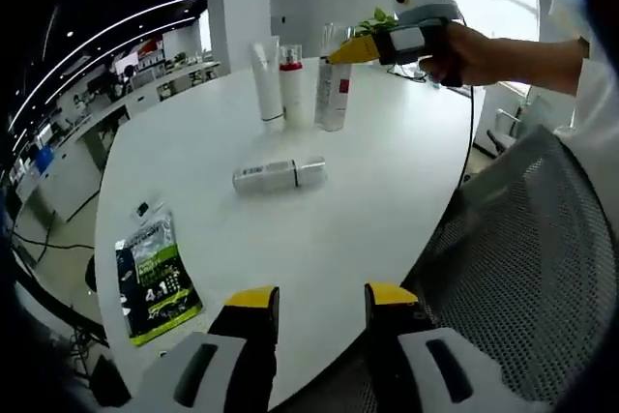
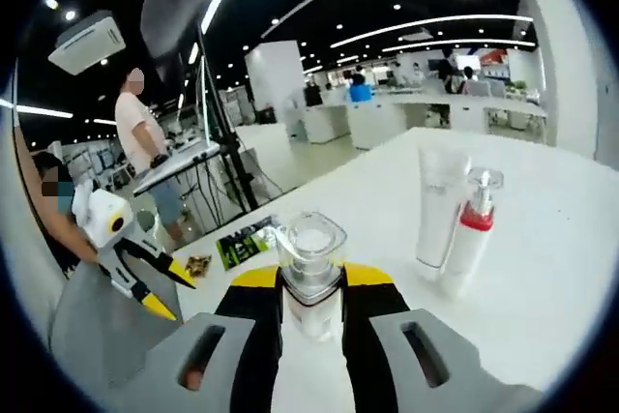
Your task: Arrange the skincare products in the storage area until every visible bottle or jar stands upright without overlapping.
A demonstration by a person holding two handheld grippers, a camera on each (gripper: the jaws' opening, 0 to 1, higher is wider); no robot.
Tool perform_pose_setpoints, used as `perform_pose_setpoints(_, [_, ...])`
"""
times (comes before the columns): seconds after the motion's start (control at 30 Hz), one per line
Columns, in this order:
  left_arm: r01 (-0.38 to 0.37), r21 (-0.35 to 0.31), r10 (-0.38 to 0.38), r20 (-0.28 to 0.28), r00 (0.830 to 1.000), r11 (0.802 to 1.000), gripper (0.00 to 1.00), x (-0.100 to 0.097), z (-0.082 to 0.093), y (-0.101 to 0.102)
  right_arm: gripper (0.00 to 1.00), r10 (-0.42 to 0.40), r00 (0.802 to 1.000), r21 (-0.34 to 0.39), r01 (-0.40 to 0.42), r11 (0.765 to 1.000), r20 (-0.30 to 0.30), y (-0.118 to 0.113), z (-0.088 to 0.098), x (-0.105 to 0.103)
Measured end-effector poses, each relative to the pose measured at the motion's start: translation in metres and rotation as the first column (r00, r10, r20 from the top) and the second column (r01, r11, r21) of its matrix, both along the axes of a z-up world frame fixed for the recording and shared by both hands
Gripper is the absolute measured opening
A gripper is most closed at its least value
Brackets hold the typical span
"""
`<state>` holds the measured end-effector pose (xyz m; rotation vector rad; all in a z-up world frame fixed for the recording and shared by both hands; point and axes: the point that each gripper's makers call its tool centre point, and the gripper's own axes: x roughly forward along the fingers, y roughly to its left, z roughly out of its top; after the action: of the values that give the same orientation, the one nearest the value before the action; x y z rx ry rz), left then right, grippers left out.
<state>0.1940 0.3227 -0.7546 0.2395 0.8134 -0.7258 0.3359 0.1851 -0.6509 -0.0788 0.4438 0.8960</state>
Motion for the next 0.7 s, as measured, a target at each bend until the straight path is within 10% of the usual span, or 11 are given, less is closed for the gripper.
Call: perform_pose_setpoints(0.7, [0.016,0.011,-0.015,-0.074,0.997,1.000,0.28,-0.011,-0.019,0.005,0.20,-0.004,1.000,-0.166,0.008,0.986,0.023,0.010,-0.048,0.067])
